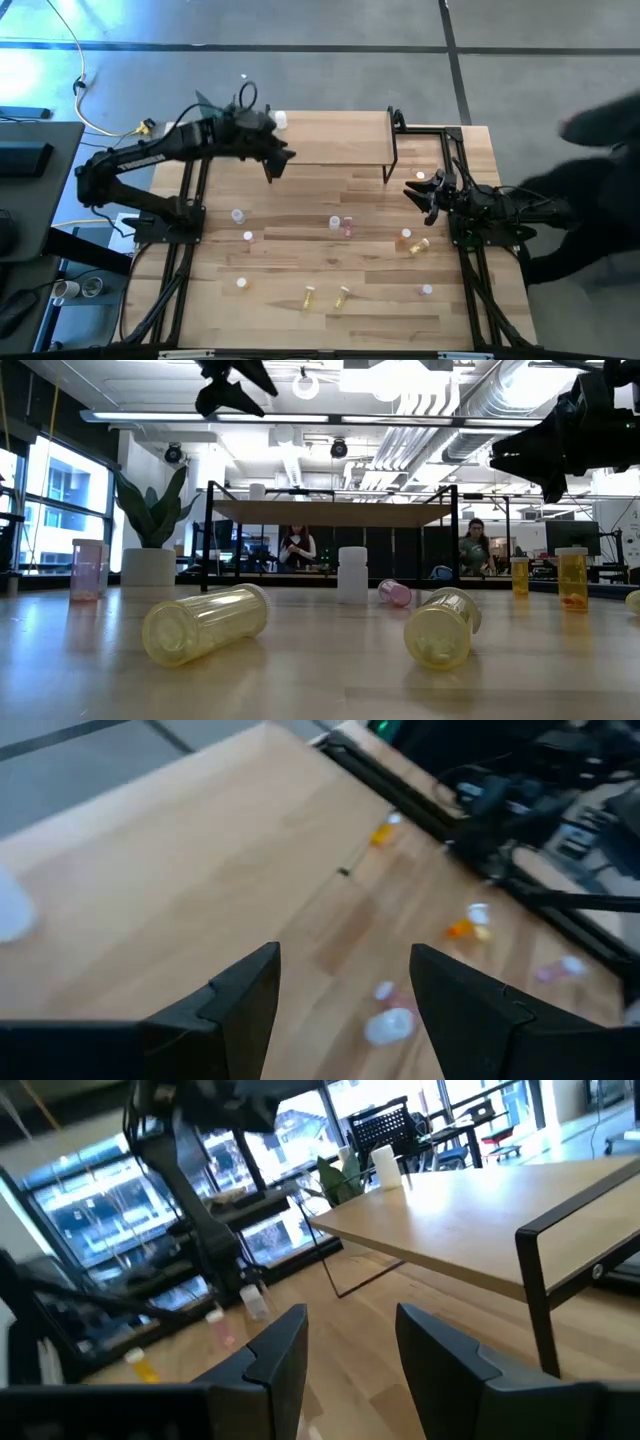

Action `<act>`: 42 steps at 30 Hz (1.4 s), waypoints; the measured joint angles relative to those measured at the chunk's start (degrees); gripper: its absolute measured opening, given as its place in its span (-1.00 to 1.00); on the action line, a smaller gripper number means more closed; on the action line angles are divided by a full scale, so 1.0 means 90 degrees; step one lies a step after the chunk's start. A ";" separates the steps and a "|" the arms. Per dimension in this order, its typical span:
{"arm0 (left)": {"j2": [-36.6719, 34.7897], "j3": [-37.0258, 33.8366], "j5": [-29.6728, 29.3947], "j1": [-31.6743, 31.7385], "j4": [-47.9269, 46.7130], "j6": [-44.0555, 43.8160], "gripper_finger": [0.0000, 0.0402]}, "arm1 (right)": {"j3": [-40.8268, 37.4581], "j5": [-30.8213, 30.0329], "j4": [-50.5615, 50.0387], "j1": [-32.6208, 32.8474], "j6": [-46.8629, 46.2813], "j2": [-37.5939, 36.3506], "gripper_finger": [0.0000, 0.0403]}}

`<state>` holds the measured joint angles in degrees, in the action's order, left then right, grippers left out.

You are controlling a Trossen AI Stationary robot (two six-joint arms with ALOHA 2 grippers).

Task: Pick and place medicine bottles onto shelf by color
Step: Put the top right orange pill bottle on the shelf

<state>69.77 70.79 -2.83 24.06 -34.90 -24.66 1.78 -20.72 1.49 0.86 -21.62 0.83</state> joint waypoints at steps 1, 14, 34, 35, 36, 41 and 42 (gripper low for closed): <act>-0.0064 -0.0140 -0.0080 -0.0130 0.0166 -0.0063 0.05 | 0.0000 -0.0024 0.0008 -0.0001 -0.0092 -0.0002 -0.28; -0.0358 -0.1569 -0.1216 -0.1588 0.1710 -0.1428 0.05 | 0.0000 -0.0047 0.1533 0.0000 0.0118 0.0001 -0.28; -0.0888 -0.2101 -0.0231 -0.1625 0.2200 -0.0640 0.05 | 0.3814 -0.2178 -0.4125 -0.0002 -0.1781 0.1199 -0.28; -0.0990 -0.2101 -0.0145 -0.1563 0.2206 -0.0505 0.05 | 0.4049 -0.2246 -0.4460 -0.0002 -0.1988 0.1402 -0.28; -0.1093 -0.2101 -0.0082 -0.1497 0.2204 -0.0380 0.05 | 0.4273 -0.2327 -0.4783 -0.0004 -0.2234 0.1621 -0.28; -0.1592 -0.2101 0.0147 -0.1214 0.2200 0.0225 0.05 | 0.5283 -0.2339 -0.6414 -0.0133 -0.3267 0.2717 -0.28; -0.1687 -0.2099 0.0151 -0.1164 0.2195 0.0343 0.05 | 0.5463 -0.2318 -0.6726 -0.0181 -0.3487 0.2918 -0.27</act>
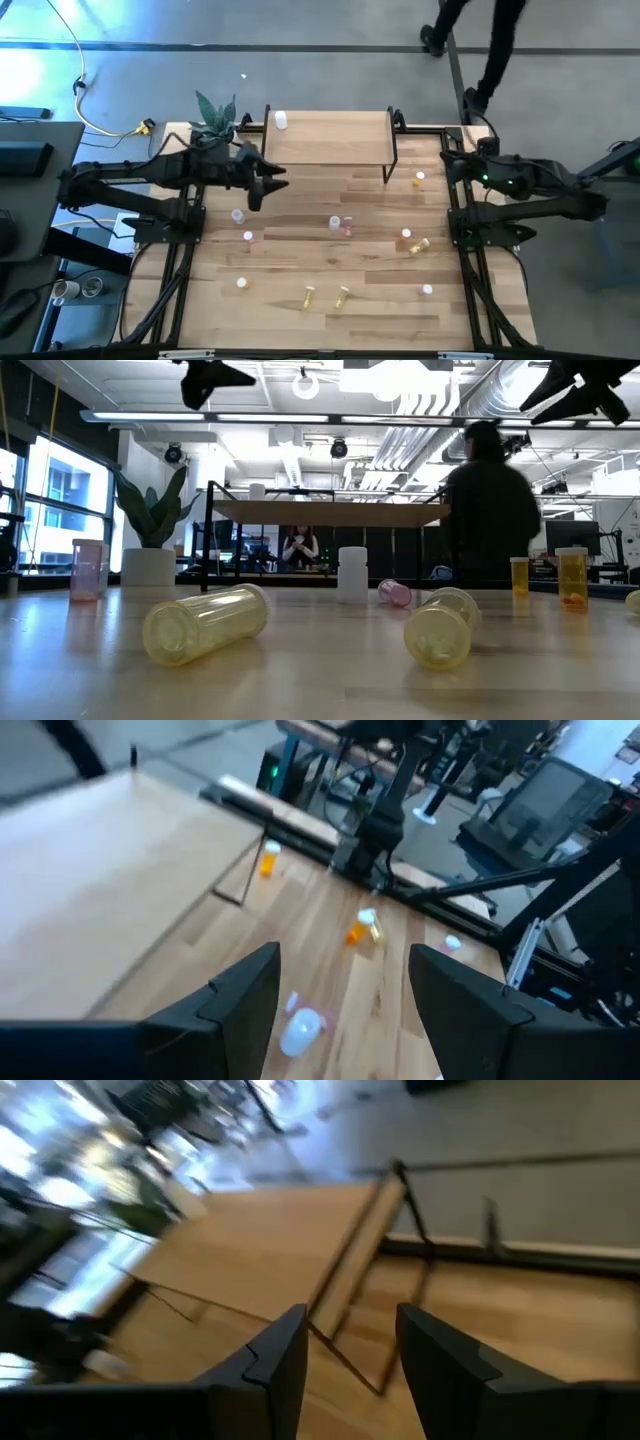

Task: Pick and place medicine bottles onto shelf by color
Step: Put the top right orange pill bottle on the shelf

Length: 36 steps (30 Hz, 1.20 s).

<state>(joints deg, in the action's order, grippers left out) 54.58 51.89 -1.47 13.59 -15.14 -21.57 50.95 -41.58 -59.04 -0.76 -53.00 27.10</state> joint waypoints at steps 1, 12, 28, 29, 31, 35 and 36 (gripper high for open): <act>-0.0088 0.0001 -0.0001 0.0050 0.0000 0.0097 0.05 | 0.0186 0.0009 -0.0308 -0.0057 -0.0228 0.0202 -0.26; -0.0669 0.0001 0.0229 0.0293 -0.0447 0.0689 0.05 | 0.1719 0.0265 -0.2009 -0.1050 -0.1286 0.1535 0.02; -0.0698 0.0001 0.0249 0.0294 -0.0628 0.1137 0.05 | 0.1963 0.2302 -0.2082 -0.3855 0.0193 0.2094 0.03; -0.0698 0.0001 0.0248 0.0294 -0.0625 0.1137 0.05 | 0.1963 0.2506 -0.2082 -0.4011 0.0363 0.2214 0.03; -0.0698 0.0001 0.0237 0.0294 -0.0616 0.1137 0.05 | 0.1963 0.2882 -0.2082 -0.4354 0.0726 0.2478 0.03; -0.0698 0.0001 0.0237 0.0292 -0.0621 0.1137 0.05 | 0.1961 0.3586 -0.2077 -0.5118 0.1513 0.3000 0.03; -0.0698 0.0001 0.0236 0.0293 -0.0621 0.1137 0.05 | 0.1961 0.3752 -0.2077 -0.5321 0.1746 0.3119 0.03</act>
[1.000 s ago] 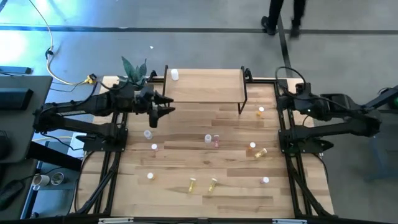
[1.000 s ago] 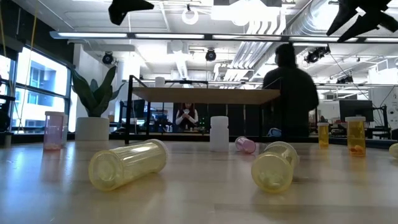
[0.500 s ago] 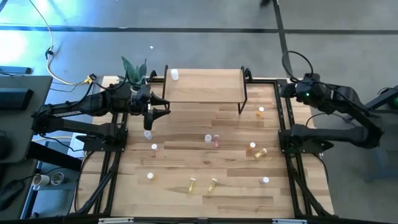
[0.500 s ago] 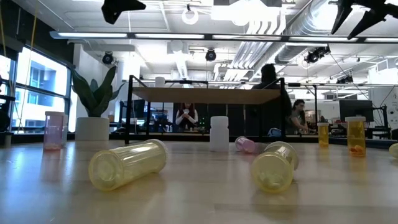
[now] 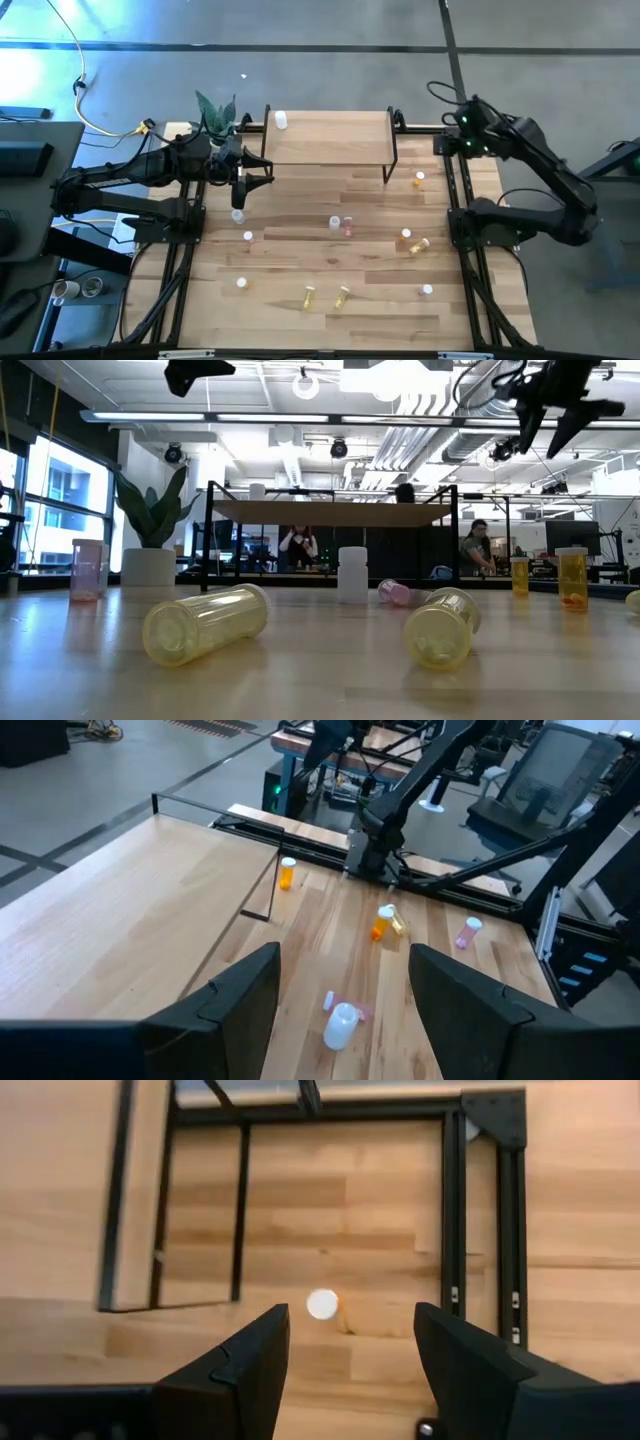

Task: Pick and place medicine bottles onto shelf by color
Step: Put the top right orange pill bottle on the shelf

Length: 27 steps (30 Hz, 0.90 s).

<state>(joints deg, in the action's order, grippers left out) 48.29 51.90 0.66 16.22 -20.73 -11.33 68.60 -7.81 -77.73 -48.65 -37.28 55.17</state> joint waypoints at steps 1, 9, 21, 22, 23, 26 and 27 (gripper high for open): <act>0.0000 0.0000 0.0000 0.0001 0.0000 0.0000 0.05 | -0.0002 0.0154 0.0000 -0.0193 0.0243 0.0109 0.03; 0.0002 0.0002 -0.0002 0.0001 0.0000 0.0000 0.05 | -0.0005 0.1289 0.0043 -0.1406 0.1702 0.0711 0.03; 0.0002 0.0002 -0.0002 0.0001 -0.0007 -0.0049 0.05 | -0.0015 0.1375 -0.0108 -0.1507 0.1785 0.0611 0.03; 0.0002 0.0002 -0.0002 -0.0001 -0.0012 -0.0051 0.05 | -0.0068 0.1376 -0.0081 -0.1461 0.1689 0.0505 0.03; 0.0002 0.0004 -0.0002 -0.0001 -0.0025 -0.0053 0.05 | -0.0197 0.1374 -0.0048 -0.1405 0.1607 0.0352 0.03; 0.0002 0.0005 -0.0002 -0.0001 -0.0052 -0.0051 0.05 | -0.0776 0.1378 0.0263 -0.1222 0.1139 -0.0181 0.02; 0.0002 0.0005 -0.0002 -0.0001 -0.0051 -0.0051 0.05 | -0.0959 0.1433 0.0488 -0.1159 0.1004 -0.0356 0.02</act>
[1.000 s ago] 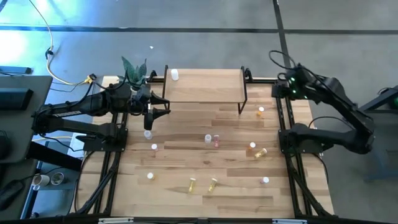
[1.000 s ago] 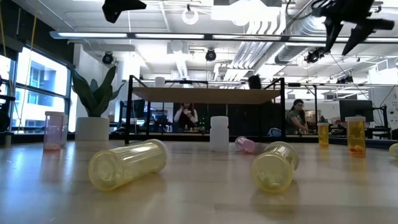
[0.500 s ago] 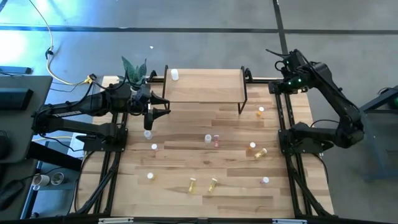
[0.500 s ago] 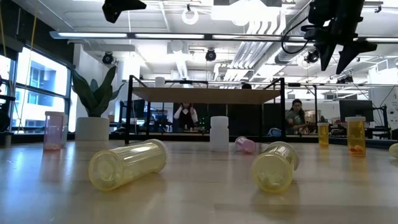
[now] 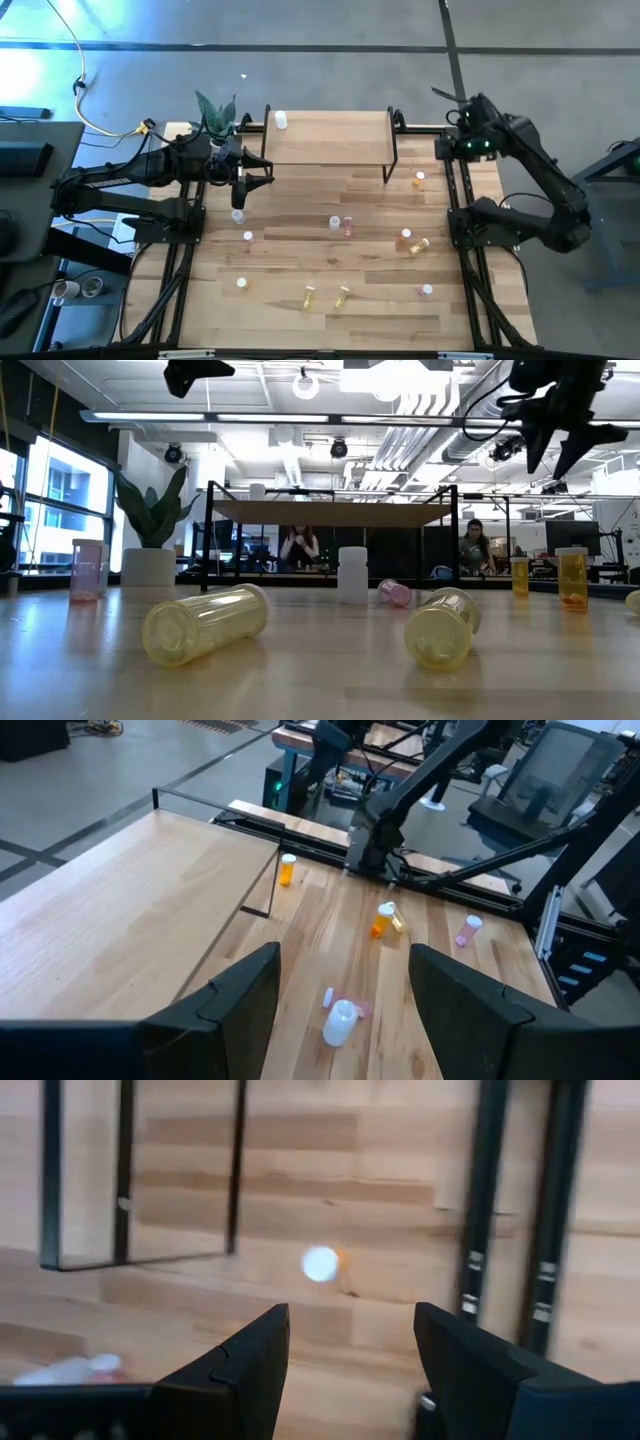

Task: Pick and place medicine bottles onto shelf by color
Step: Put the top right orange pill bottle on the shelf

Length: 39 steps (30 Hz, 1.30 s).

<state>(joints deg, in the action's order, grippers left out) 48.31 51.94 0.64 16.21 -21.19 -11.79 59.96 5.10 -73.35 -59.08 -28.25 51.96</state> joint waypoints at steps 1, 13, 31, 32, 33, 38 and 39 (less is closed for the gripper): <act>0.0000 0.0000 0.0000 0.0000 0.0000 0.0000 0.05 | -0.0165 0.0089 0.0238 0.0060 -0.0124 -0.0166 0.02; 0.0000 0.0000 -0.0146 0.0002 0.0002 -0.0001 0.05 | -0.1947 0.0108 0.1968 0.0952 -0.1204 -0.0510 0.02; 0.0000 0.0000 -0.0310 0.0002 0.0002 -0.0005 0.05 | -0.2290 -0.1071 0.2636 0.1696 -0.0979 0.0782 0.02; 0.0000 0.0000 -0.0313 0.0002 0.0002 -0.0002 0.05 | -0.2290 -0.1078 0.2668 0.1714 -0.0978 0.0861 0.02; 0.0000 0.0000 -0.0316 0.0002 0.0002 -0.0002 0.05 | -0.2290 -0.1106 0.2713 0.1738 -0.0976 0.0936 0.02; 0.0000 0.0000 -0.0316 0.0002 0.0002 -0.0002 0.05 | -0.2290 -0.1302 0.2877 0.1822 -0.1000 0.1304 0.02; 0.0000 0.0000 -0.0313 0.0002 0.0002 -0.0002 0.05 | -0.2290 -0.1339 0.2875 0.1823 -0.0999 0.1361 0.02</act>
<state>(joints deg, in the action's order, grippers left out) 48.31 51.94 -2.17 16.23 -21.17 -11.81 39.35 -6.96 -47.47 -42.68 -37.24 64.21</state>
